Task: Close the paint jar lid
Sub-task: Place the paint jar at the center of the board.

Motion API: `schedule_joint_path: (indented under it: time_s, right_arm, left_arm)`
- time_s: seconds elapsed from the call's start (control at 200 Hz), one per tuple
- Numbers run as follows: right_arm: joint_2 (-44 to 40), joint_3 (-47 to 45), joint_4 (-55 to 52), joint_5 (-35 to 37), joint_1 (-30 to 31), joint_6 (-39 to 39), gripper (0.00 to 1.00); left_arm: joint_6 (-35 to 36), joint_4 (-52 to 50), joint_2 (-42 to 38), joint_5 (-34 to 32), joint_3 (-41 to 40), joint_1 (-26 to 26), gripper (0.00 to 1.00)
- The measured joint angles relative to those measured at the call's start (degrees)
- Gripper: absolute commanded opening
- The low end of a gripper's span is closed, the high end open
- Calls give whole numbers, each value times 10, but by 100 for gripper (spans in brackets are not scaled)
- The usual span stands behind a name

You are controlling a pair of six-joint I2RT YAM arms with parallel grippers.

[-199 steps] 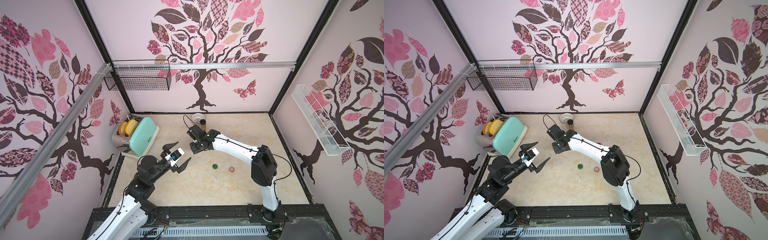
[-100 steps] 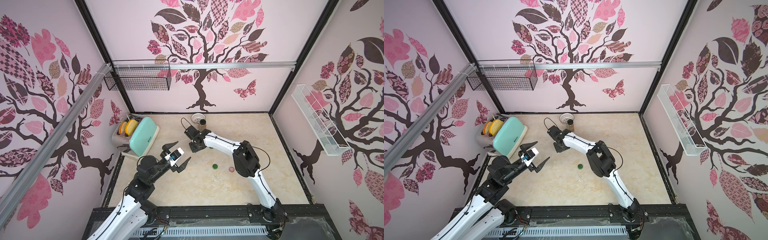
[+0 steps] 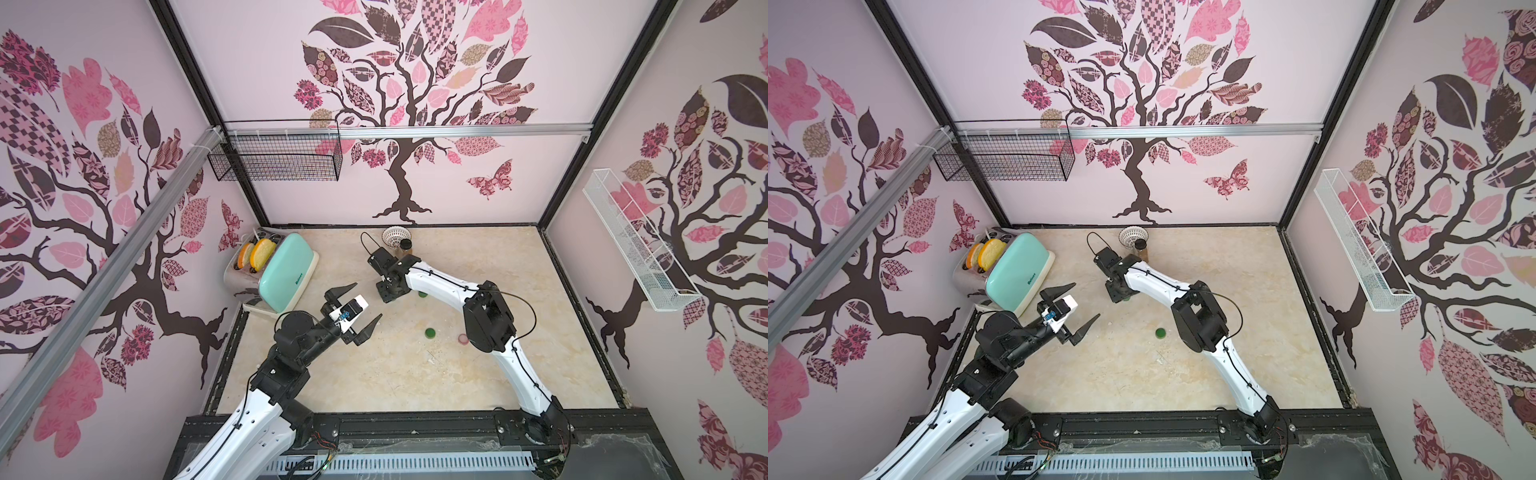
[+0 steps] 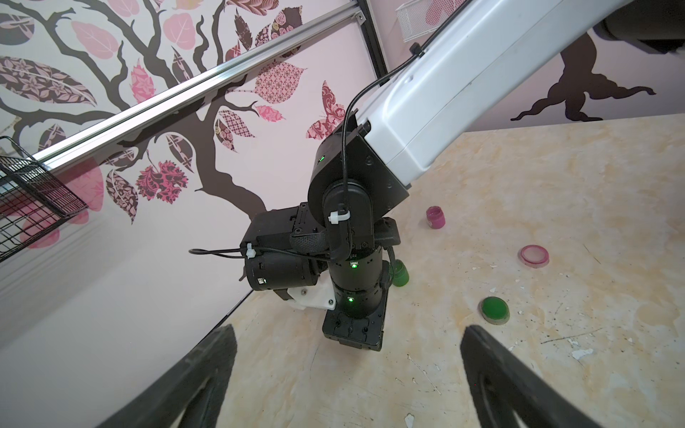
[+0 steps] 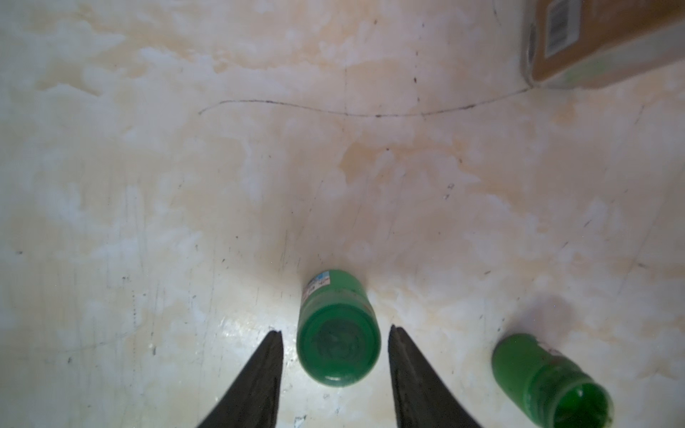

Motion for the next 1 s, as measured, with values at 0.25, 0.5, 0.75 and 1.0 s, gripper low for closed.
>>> schedule_joint_path:
  time_s: [0.25,0.5,0.75,1.0]
  right_arm:
    - [-76,-45,18,-15,-15,-14,89]
    - [-253,-184,81,-50,-70,-12,99]
    - [-264,-253,86,-54,-114,-9,89]
    - [-191,-243,73,-37,-115,-8,81]
  left_arm:
    - [-5,4,1,-6,0,0,98]
    - [-34,15,7,-44,-2,0,98]
    - [-94,34,34,-111,-3,0,98]
    - [-157,30,64,-157,19,0,98]
